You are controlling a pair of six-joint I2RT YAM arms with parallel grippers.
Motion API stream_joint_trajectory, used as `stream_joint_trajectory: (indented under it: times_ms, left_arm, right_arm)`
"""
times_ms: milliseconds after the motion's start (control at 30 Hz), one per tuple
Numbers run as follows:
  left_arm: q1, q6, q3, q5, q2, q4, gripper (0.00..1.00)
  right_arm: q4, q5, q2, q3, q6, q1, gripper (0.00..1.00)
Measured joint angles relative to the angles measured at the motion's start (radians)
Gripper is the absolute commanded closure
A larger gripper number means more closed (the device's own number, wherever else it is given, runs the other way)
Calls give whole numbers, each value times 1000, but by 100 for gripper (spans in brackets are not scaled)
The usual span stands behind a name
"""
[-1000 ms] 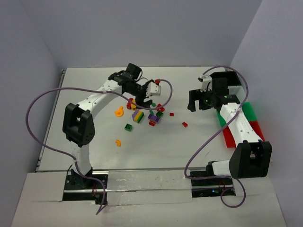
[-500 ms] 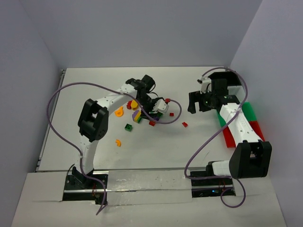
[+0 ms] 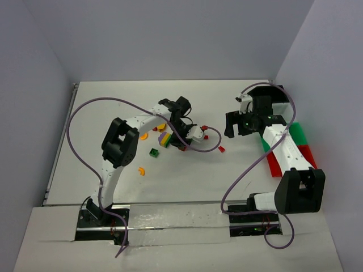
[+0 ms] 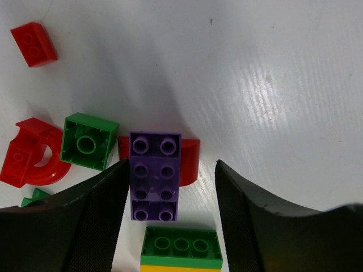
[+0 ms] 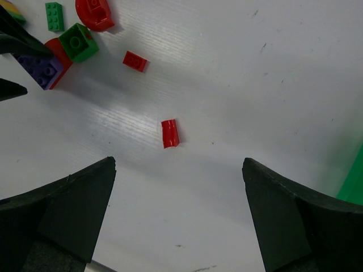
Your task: Sort the legos into containers by color
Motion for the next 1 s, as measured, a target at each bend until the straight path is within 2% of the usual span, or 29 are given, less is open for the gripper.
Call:
stream_joint_trajectory:
  times_ms: [167,400,433,467,600,733,900,1000]
  left_arm:
    - [0,-8,5,-26,24,10,48]
    - [-1,-29,11,-31,24,15,82]
    - [0,-34,11,-30,24,16,93]
    - [0,-42,11,-29,23,18,99]
    - [13,-161,1,3,-1,50,100]
    - [81,-477,-94,102,-151,208,100]
    - [302,-1155,-325,313,-463,612,100]
    - [435,-1555,-484,404,-589,870,100]
  right_arm:
    - [1,0,0,-12,0,0,0]
    - [1,-3,0,-16,1,0,0]
    - [1,-5,0,-16,1,0,0]
    - [2,-8,0,-16,3,0,0]
    - [3,-30,0,-11,22,0,0]
    - [13,-68,-1,29,65,-1,0]
    - [61,-114,-26,88,88,9,0]
    - [90,-120,-59,117,61,50,0]
